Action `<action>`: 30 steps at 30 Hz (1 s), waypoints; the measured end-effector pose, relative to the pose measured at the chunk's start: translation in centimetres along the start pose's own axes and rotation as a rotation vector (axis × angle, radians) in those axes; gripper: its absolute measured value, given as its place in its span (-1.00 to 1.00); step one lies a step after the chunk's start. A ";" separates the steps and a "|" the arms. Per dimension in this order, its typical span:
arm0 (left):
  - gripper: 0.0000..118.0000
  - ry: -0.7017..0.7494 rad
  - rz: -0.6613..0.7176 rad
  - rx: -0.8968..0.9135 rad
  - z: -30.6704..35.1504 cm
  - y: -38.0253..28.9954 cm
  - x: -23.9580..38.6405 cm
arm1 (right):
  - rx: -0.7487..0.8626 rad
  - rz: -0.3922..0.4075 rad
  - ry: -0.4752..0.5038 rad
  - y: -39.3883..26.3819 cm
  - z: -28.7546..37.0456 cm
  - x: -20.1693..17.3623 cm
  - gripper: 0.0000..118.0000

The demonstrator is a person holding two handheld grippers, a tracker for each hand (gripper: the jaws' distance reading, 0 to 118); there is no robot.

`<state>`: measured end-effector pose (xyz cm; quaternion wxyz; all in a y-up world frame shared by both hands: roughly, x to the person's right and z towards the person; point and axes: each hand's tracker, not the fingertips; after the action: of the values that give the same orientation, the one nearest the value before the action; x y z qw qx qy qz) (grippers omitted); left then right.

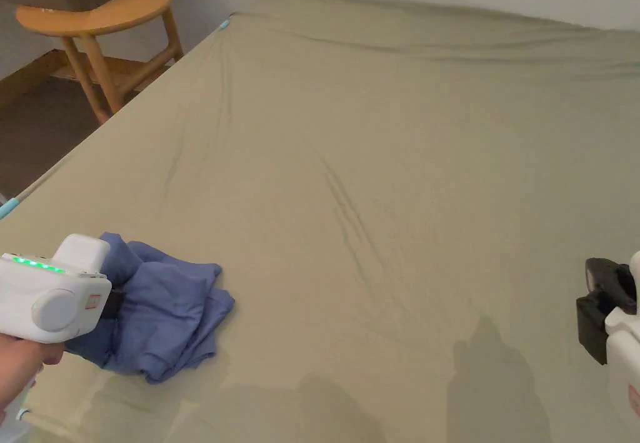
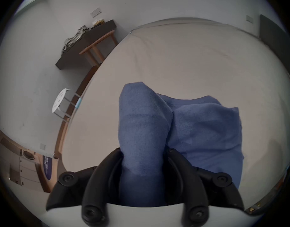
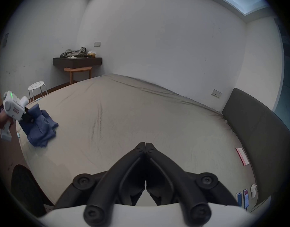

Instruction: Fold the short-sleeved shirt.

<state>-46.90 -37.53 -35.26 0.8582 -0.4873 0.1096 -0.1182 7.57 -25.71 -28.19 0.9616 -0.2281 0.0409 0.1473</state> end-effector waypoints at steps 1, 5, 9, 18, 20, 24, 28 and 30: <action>-0.50 0.031 -0.006 -0.010 -0.7 0.1 -1.0 | -0.015 0.003 0.011 0.1 -0.3 -0.1 -1.00; -0.48 0.163 -0.078 -0.017 -1.7 0.8 -2.7 | -0.029 0.006 0.018 0.2 -0.9 -0.6 -1.00; 0.49 0.230 -0.110 0.089 -0.5 2.3 -2.6 | -0.043 -0.021 0.032 0.4 -1.2 -0.1 -1.00; 0.70 -0.063 0.213 0.710 17.3 7.9 1.9 | 0.071 -0.052 -0.030 2.0 2.0 4.7 -1.00; 0.79 -0.091 0.246 0.822 21.7 8.8 4.8 | 0.119 -0.062 -0.048 2.7 3.5 6.3 -1.00; 0.88 -0.022 0.341 1.078 28.3 8.1 11.0 | 0.227 -0.051 -0.106 3.9 7.1 9.1 -1.00; 0.88 -0.086 0.249 1.089 33.4 7.6 17.2 | 0.313 -0.062 -0.148 4.4 10.8 11.3 -1.00; 0.87 -0.156 0.259 1.126 34.9 6.8 19.7 | 0.329 -0.063 -0.149 4.3 12.0 12.1 -1.00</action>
<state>-16.99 -11.98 -25.07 0.9981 0.0539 0.0251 -0.0161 17.91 -13.43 -21.10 0.9904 -0.0575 -0.0140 0.1247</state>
